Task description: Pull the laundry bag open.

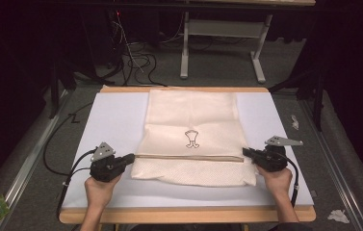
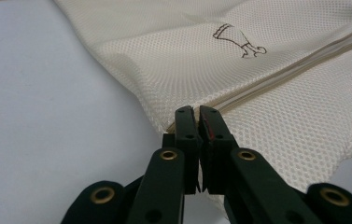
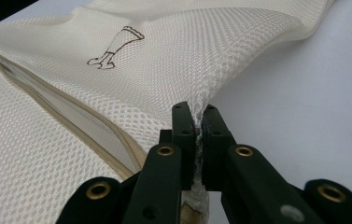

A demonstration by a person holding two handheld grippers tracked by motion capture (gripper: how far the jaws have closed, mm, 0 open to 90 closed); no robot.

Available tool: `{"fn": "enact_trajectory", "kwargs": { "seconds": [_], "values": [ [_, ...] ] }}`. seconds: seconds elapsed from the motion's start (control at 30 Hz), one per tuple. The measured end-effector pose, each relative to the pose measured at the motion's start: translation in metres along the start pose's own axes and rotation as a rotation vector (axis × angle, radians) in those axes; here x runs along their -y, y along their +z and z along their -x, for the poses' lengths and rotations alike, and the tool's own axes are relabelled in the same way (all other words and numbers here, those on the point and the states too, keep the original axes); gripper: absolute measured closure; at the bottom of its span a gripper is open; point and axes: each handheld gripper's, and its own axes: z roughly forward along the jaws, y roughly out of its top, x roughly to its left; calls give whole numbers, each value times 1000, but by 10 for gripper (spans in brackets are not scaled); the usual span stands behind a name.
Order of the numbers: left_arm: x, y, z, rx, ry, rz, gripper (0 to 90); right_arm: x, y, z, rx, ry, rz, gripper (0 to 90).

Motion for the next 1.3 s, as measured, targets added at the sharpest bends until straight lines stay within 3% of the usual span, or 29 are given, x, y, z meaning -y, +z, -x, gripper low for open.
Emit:
{"fn": "enact_trajectory", "kwargs": {
  "seconds": [0.33,0.73,1.3],
  "values": [
    [9,8,-4,7,-25,-31,869,4,9,3,1,12,-26,873],
    [15,13,-4,15,-28,-61,868,9,16,4,18,12,-53,867],
    [24,18,-3,17,-35,-112,863,18,24,3,53,-21,-109,831]
  ]
}}
